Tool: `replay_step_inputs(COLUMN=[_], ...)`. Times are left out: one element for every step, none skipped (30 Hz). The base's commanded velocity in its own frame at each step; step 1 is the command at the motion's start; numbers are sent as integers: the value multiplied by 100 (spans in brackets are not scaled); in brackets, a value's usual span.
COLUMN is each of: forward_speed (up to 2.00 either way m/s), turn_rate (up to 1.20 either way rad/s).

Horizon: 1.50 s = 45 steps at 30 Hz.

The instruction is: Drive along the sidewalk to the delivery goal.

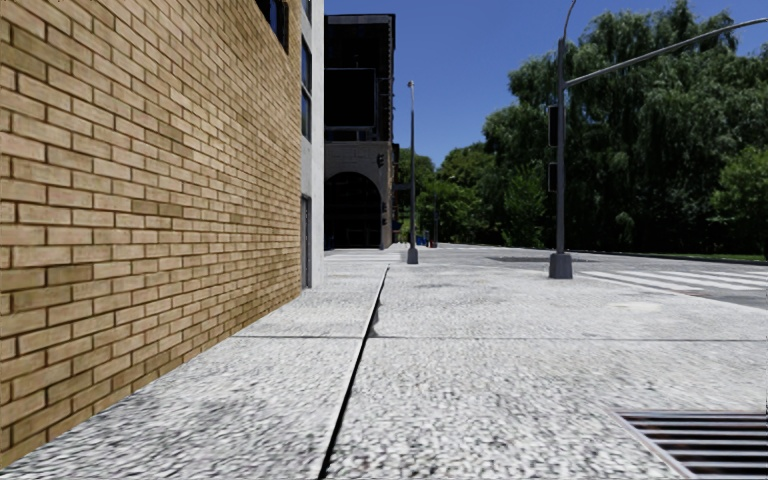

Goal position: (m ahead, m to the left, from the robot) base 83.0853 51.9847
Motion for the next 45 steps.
replay_step_inputs(forward_speed=[200, 200, 200, 200, 200, 200, 200, 200, 200, 200, 200, 200, 200, 200, 200, 200, 200, 200, 200, 200, 200, 200, 200, 200, 200, 200, 200, 200, 200, 200, 200, 200, 200, 200, 200, 200, 200, 200, 200, 200, 200, 200, 200, 200, 200], turn_rate=[0, 0, 0, 0, 0, 0, 0, 0, 0, 0, 0, 0, 0, 0, 0, 0, 0, 0, 0, 0, 0, 0, 0, 0, 0, 0, 0, 0, 0, 0, 0, 0, 0, 0, 0, 0, 0, 0, 0, 0, 0, 0, 0, 0, 0])
